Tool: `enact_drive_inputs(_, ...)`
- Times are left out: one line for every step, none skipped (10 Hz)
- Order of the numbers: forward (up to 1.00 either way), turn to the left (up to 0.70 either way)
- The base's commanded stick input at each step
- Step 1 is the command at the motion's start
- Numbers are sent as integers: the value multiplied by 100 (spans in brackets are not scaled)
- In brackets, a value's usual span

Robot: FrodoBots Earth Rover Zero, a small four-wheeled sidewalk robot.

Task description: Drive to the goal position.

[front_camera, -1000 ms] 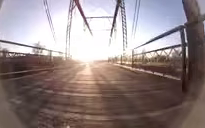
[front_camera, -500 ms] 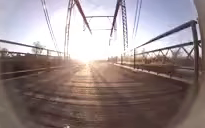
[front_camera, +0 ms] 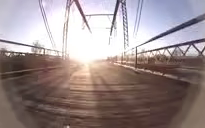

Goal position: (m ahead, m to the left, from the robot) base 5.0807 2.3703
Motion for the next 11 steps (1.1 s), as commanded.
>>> enact_drive_inputs(70,0)
enact_drive_inputs(70,0)
enact_drive_inputs(70,0)
enact_drive_inputs(70,0)
enact_drive_inputs(70,0)
enact_drive_inputs(70,0)
enact_drive_inputs(70,0)
enact_drive_inputs(70,0)
enact_drive_inputs(70,0)
enact_drive_inputs(70,0)
enact_drive_inputs(70,0)
